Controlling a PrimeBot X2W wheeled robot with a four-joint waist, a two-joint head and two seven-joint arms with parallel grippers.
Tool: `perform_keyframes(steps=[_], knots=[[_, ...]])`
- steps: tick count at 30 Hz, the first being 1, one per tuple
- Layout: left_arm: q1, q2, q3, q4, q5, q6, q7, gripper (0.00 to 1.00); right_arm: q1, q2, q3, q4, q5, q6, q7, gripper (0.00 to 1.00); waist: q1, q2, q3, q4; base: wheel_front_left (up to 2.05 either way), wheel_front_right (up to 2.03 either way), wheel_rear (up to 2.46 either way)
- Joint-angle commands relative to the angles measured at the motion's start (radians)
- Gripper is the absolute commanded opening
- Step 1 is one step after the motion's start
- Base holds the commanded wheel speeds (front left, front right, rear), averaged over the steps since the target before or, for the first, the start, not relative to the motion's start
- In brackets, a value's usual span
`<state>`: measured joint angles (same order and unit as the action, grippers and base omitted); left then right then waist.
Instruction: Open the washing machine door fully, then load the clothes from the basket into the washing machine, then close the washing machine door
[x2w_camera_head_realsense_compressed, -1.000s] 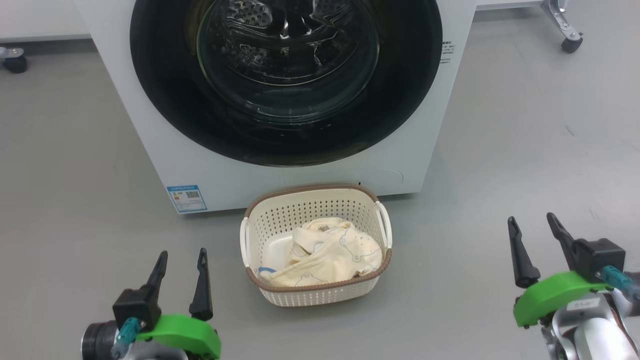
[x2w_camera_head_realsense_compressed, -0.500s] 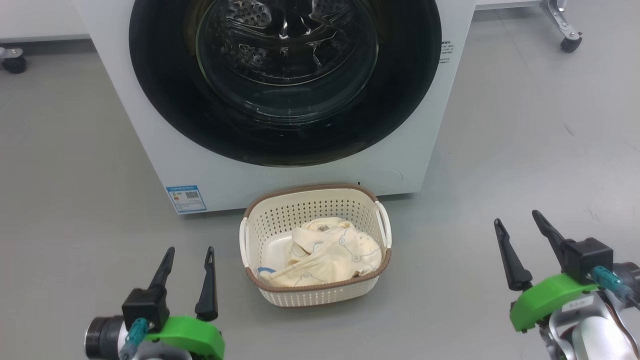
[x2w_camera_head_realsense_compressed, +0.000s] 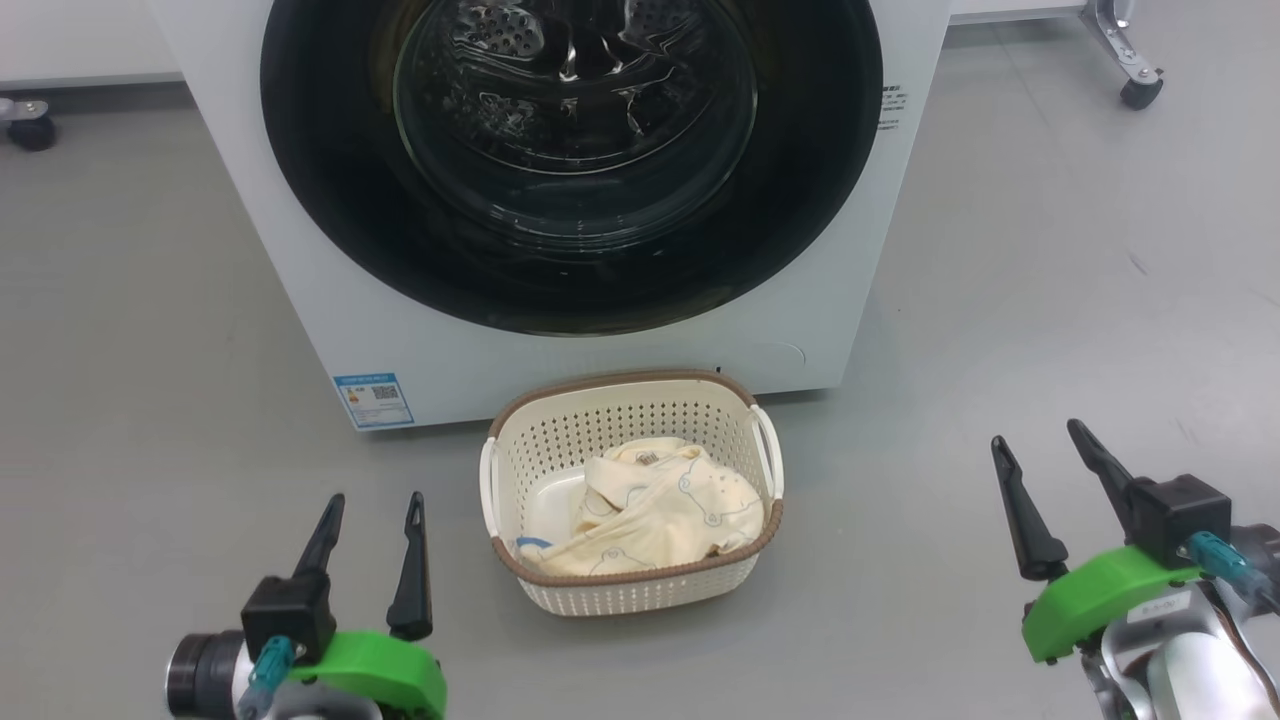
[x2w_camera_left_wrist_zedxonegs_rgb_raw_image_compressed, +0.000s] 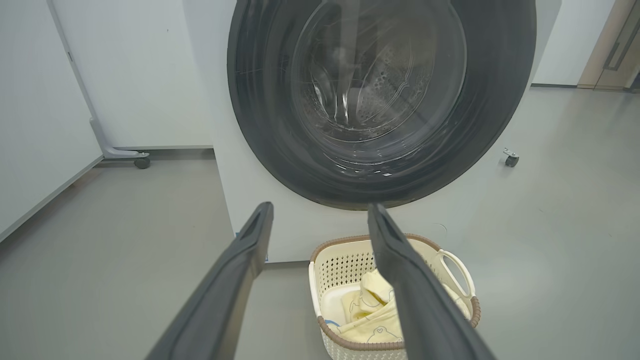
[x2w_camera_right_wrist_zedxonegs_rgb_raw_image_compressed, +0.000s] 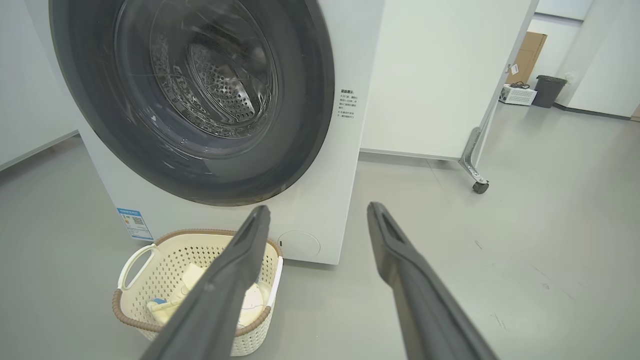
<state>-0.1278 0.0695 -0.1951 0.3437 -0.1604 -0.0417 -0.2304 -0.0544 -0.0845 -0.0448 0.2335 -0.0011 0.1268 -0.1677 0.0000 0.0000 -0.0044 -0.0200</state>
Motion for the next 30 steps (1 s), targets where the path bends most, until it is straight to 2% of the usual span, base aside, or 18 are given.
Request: perform_keyframes(steps=[1,8,30], knots=[[-0.056,0.019,0.032,-0.04,-0.004,0.007,-0.018,1.0,-0.052,-0.016,0.015,-0.037,0.007,0.004,-0.013,1.0,0.0,0.0,0.0,0.0,0.49,0.49,-0.99],[-0.052,0.023,0.031,-0.05,-0.004,0.013,-0.025,1.0,-0.053,-0.012,0.011,-0.04,0.005,0.004,-0.009,1.0,0.0,0.0,0.0,-0.005,0.81,0.81,-1.62],[-0.065,0.036,0.016,-0.04,-0.009,0.026,-0.029,1.0,-0.06,-0.004,-0.009,-0.042,0.005,0.004,-0.015,1.0,0.0,0.0,0.017,-0.027,1.22,1.22,-2.45]])
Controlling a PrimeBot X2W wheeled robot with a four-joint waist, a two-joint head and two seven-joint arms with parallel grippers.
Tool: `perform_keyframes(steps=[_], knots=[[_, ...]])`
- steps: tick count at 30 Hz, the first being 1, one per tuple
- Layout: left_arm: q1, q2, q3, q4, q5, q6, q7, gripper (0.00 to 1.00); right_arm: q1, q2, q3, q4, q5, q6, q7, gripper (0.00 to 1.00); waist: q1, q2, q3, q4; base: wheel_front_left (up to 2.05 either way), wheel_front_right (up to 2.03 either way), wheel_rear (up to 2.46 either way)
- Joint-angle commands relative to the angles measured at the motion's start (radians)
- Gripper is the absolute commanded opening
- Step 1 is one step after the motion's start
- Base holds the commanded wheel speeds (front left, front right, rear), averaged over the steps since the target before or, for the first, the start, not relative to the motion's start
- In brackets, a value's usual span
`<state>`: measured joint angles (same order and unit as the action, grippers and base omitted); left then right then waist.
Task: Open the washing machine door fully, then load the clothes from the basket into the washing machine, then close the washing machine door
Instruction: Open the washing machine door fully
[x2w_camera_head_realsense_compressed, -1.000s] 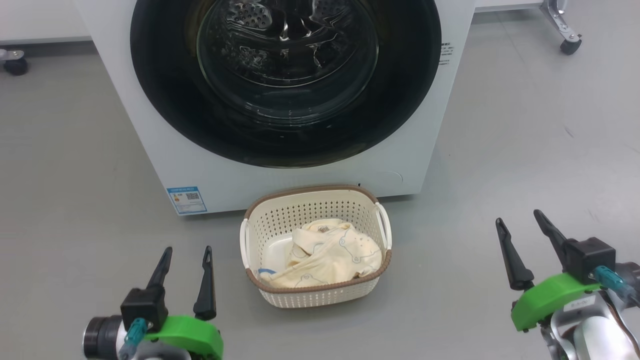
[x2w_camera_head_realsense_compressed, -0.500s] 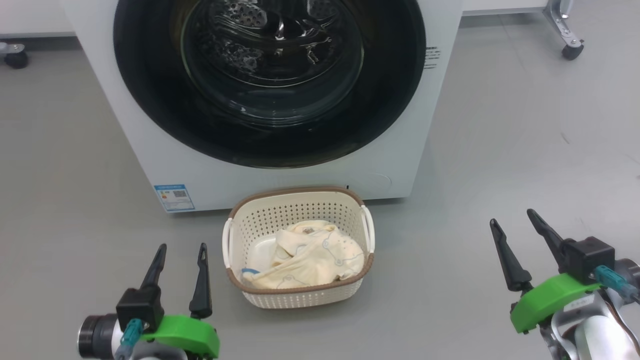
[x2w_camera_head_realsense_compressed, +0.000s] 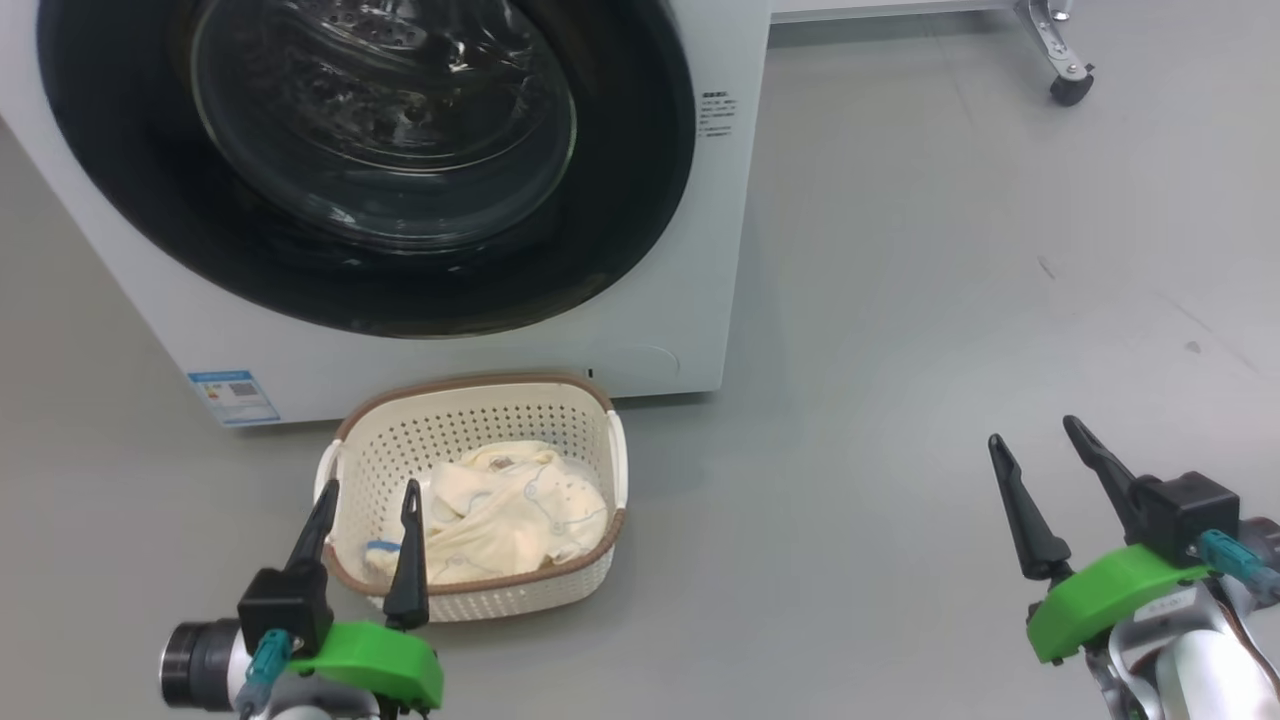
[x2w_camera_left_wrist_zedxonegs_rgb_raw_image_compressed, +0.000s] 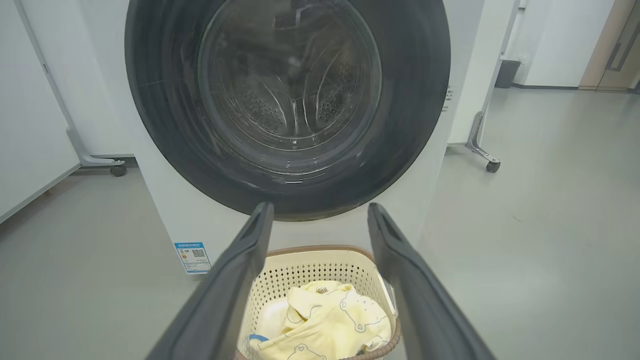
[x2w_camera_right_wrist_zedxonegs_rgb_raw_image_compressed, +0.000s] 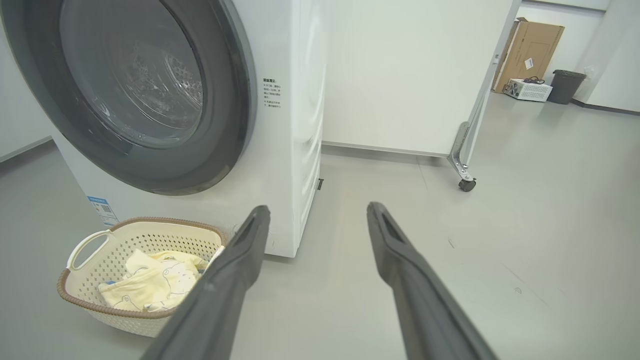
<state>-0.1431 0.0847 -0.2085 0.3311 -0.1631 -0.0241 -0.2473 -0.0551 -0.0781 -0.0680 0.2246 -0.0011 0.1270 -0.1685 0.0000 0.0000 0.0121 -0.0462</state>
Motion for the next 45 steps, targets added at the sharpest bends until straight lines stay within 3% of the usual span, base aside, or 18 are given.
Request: perform_keyframes(steps=[1,17,45], knots=[[-0.051,0.021,0.029,-0.027,-0.006,0.009,-0.012,1.0,-0.06,-0.01,0.013,-0.033,0.005,0.004,-0.015,1.0,0.0,0.0,0.001,-0.002,1.23,1.23,-2.46],[-0.056,0.029,0.022,-0.041,-0.001,0.019,-0.014,1.0,-0.062,-0.004,0.006,-0.034,0.007,0.004,-0.021,1.0,0.0,0.0,0.004,-0.004,0.94,0.94,-1.87],[-0.075,0.03,0.012,-0.07,0.008,0.029,-0.014,1.0,-0.088,-0.004,-0.006,-0.037,0.021,0.004,-0.024,1.0,0.0,0.0,0.049,0.015,0.03,0.03,-0.06]])
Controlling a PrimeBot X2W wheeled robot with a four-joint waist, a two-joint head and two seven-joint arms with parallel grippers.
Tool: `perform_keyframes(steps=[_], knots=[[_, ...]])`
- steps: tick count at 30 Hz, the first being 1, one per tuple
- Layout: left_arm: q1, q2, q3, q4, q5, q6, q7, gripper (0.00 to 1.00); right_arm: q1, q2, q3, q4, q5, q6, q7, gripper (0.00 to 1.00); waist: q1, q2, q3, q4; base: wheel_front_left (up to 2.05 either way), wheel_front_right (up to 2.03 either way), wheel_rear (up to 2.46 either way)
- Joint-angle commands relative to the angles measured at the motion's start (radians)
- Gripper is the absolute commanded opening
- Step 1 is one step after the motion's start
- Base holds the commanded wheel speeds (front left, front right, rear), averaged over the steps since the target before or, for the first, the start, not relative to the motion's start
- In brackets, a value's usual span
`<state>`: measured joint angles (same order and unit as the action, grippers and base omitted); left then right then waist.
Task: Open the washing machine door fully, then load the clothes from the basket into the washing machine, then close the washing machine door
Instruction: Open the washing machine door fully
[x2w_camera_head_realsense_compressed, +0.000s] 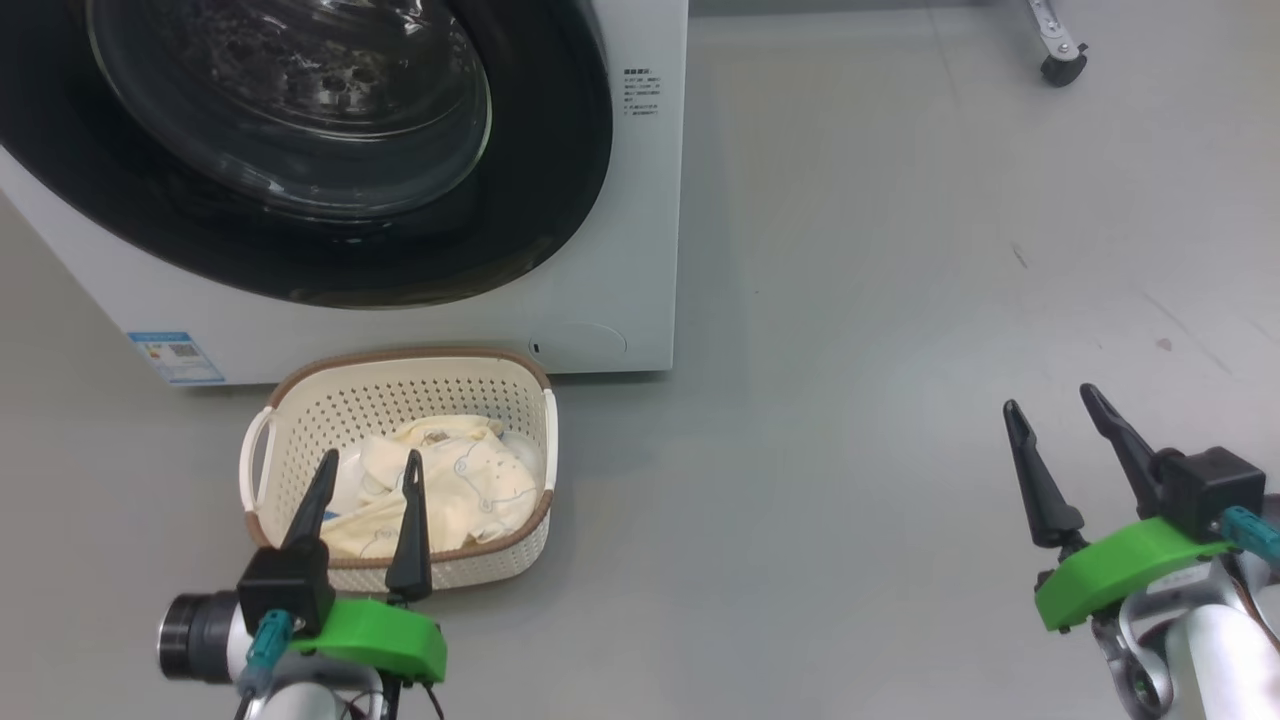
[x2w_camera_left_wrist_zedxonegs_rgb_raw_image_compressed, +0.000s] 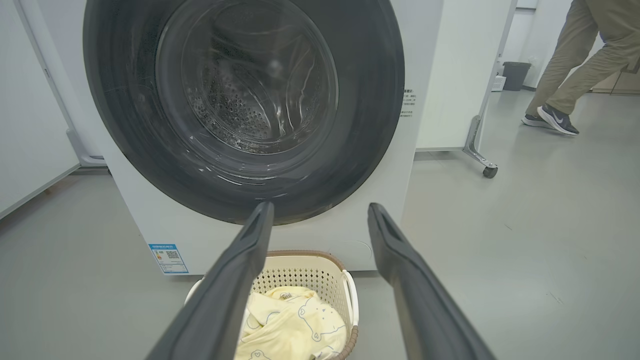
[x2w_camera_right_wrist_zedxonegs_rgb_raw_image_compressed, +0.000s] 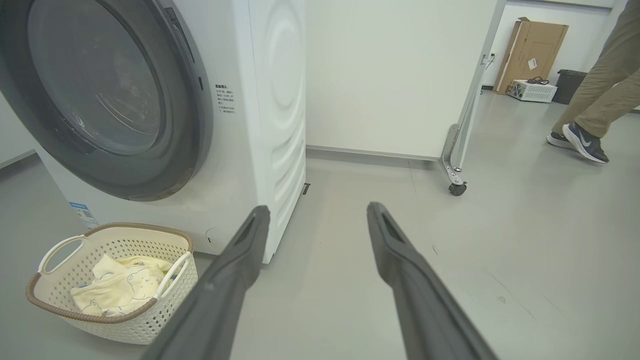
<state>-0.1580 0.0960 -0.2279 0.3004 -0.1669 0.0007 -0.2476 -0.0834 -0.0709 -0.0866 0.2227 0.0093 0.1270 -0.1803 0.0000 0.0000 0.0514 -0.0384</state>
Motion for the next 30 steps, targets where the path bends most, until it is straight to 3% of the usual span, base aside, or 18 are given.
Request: perform_keyframes(steps=[1,2,4,5,6,7,8,12,15,23,30], knots=[[-0.065,0.018,0.03,-0.043,0.013,0.004,-0.014,1.0,-0.064,-0.012,0.008,-0.033,0.015,0.004,-0.013,1.0,0.0,0.0,0.014,0.012,0.0,0.0,0.0],[-0.068,0.017,0.029,-0.046,0.015,0.004,-0.014,1.0,-0.069,-0.012,0.003,-0.031,0.021,0.004,-0.013,1.0,0.0,0.0,0.02,0.016,0.0,0.0,0.0],[-0.077,0.014,0.026,-0.06,0.02,0.005,-0.014,1.0,-0.088,-0.013,-0.013,-0.023,0.038,0.004,-0.014,0.78,0.0,0.0,0.038,0.028,0.0,0.0,0.0],[-0.077,0.014,0.026,-0.06,0.02,0.005,-0.014,1.0,-0.088,-0.013,-0.013,-0.023,0.038,0.004,-0.014,0.78,0.0,0.0,0.038,0.028,0.0,0.0,0.0],[-0.079,0.013,0.025,-0.064,0.021,0.005,-0.014,1.0,-0.095,-0.013,-0.018,-0.019,0.042,0.004,-0.014,0.45,0.0,0.0,0.043,0.031,0.0,0.0,0.0],[-0.081,0.012,0.026,-0.067,0.023,0.006,-0.014,1.0,-0.103,-0.014,-0.021,-0.015,0.044,0.004,-0.015,0.31,0.0,0.0,0.047,0.033,0.0,0.0,0.0],[-0.081,0.012,0.026,-0.07,0.024,0.007,-0.014,1.0,-0.111,-0.015,-0.023,-0.011,0.046,0.004,-0.015,0.01,0.0,0.0,0.053,0.036,0.0,0.0,0.0],[-0.085,0.008,0.025,-0.08,0.028,0.009,-0.014,1.0,-0.15,-0.015,-0.038,0.009,0.075,0.004,-0.02,0.0,0.0,0.0,0.074,0.046,0.0,0.0,0.0],[-0.091,0.003,0.022,-0.088,0.031,0.011,-0.014,1.0,-0.194,-0.005,-0.063,0.031,0.16,0.004,-0.021,0.0,0.0,0.0,0.092,0.054,0.0,0.0,0.0],[-0.141,-0.01,0.004,-0.107,0.048,0.012,-0.014,1.0,-0.37,0.017,-0.084,0.086,0.737,0.004,0.059,0.0,0.0,0.0,0.17,0.084,0.0,0.0,0.0],[-0.197,-0.023,-0.017,-0.124,0.06,0.012,-0.014,1.0,-0.527,0.02,-0.139,0.152,1.238,0.004,0.262,0.0,0.0,0.0,0.251,0.115,0.0,0.0,0.0]])
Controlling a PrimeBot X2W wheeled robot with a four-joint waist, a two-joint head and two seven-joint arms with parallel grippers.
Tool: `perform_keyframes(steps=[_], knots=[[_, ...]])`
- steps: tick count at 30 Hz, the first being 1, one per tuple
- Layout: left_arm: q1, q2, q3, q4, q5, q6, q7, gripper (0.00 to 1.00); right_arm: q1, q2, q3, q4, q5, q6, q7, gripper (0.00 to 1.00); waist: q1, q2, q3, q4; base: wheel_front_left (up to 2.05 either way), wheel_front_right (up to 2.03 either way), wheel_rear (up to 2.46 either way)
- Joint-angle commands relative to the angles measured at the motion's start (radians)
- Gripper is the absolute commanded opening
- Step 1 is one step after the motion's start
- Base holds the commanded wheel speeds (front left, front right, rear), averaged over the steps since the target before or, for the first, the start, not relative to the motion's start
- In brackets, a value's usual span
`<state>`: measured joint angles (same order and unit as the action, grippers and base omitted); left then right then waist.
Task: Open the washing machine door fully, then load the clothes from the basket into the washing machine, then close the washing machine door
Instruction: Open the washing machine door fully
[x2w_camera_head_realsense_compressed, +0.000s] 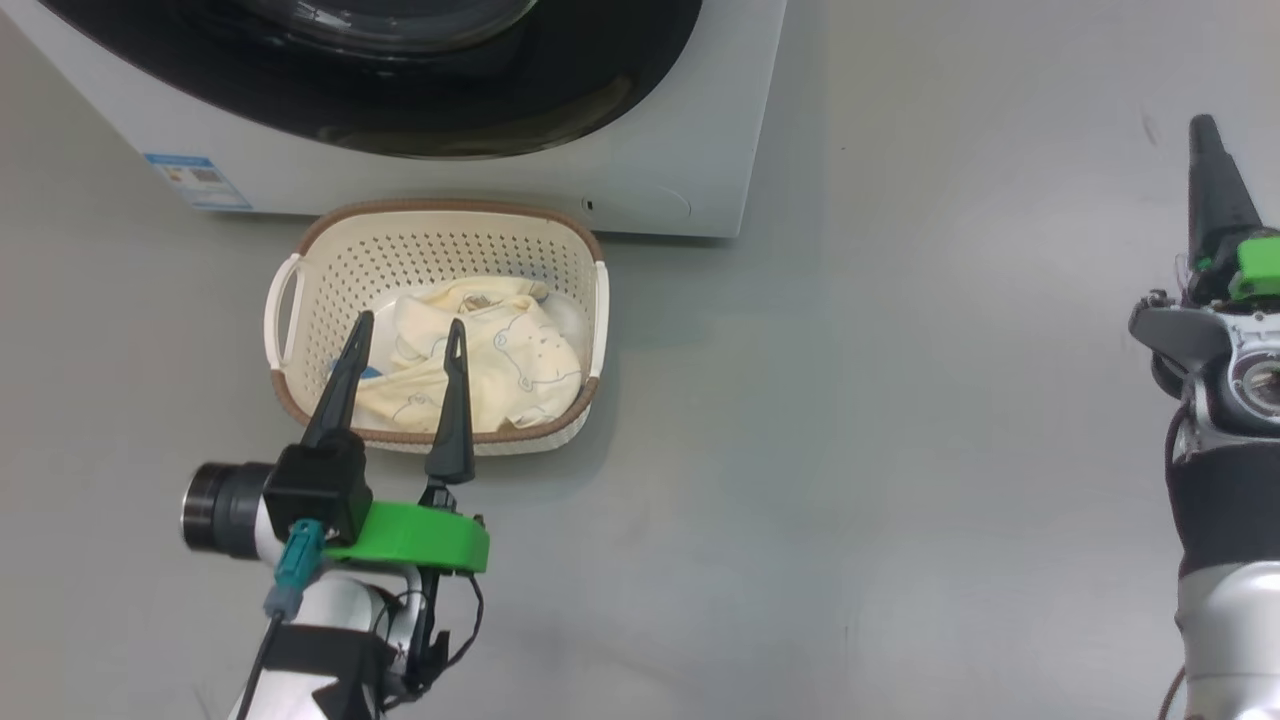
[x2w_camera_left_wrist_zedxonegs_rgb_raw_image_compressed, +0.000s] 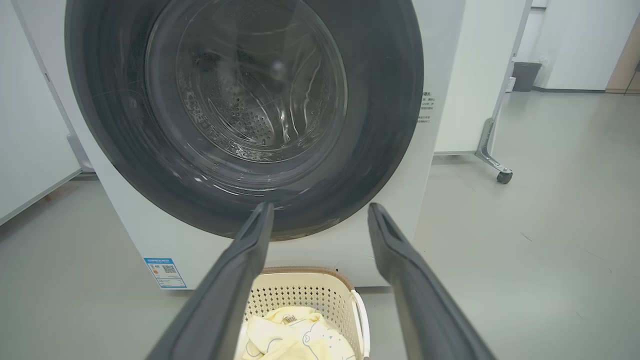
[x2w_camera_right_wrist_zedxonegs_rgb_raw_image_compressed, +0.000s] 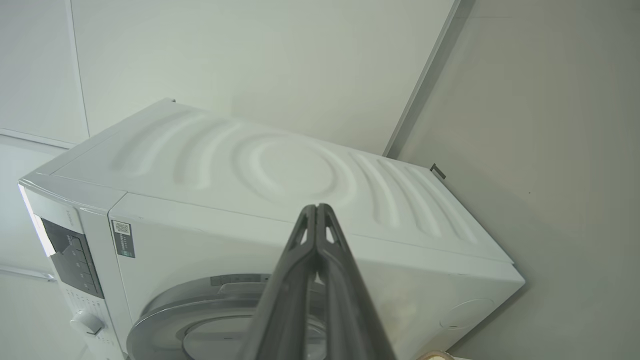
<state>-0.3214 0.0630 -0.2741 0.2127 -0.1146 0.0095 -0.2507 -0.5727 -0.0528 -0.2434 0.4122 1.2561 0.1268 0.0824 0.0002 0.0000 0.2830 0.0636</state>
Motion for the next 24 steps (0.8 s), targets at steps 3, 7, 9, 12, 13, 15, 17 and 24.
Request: perform_keyframes(steps=[3,7,9,12,13,15,17,24], knots=[[-0.052,0.006,0.024,-0.042,0.011,0.002,-0.011,1.0,-0.109,0.002,0.002,0.012,0.107,0.004,0.088,0.0,-0.0002,0.0,0.046,0.023,0.0,0.0,0.0],[-0.074,0.002,0.019,-0.05,0.015,0.002,-0.011,1.0,-0.211,0.002,0.005,0.085,0.198,0.004,0.198,0.0,-0.0002,0.0,0.083,0.038,0.0,0.0,0.0],[-0.085,0.0,0.017,-0.056,0.016,0.003,-0.011,1.0,-0.266,0.002,0.017,0.118,0.221,0.004,0.244,0.0,-0.0002,0.0,0.103,0.044,0.0,0.0,0.0],[-0.099,-0.002,0.014,-0.066,0.019,0.003,-0.011,1.0,-0.344,0.002,0.039,0.166,0.238,0.004,0.292,0.0,-0.0002,0.0,0.128,0.054,0.0,0.0,0.0],[-0.104,-0.003,0.012,-0.068,0.019,0.004,-0.011,1.0,-0.37,0.002,0.047,0.181,0.241,0.004,0.307,0.0,-0.0002,0.0,0.137,0.059,0.0,0.0,0.0],[-0.113,-0.005,0.006,-0.074,0.019,0.004,-0.011,1.0,-0.419,0.002,0.064,0.208,0.243,0.004,0.335,0.0,-0.0002,0.0,0.155,0.069,0.0,0.0,0.0],[-0.123,-0.007,-0.001,-0.079,0.018,0.006,-0.011,1.0,-0.47,0.002,0.079,0.234,0.244,0.004,0.358,0.0,-0.0002,0.0,0.173,0.078,0.0,0.0,0.0],[-0.153,-0.011,-0.024,-0.09,0.008,0.012,-0.011,1.0,-0.617,0.002,0.138,0.301,0.222,0.004,0.395,0.0,-0.0002,0.0,0.22,0.114,0.0,0.0,0.0]])
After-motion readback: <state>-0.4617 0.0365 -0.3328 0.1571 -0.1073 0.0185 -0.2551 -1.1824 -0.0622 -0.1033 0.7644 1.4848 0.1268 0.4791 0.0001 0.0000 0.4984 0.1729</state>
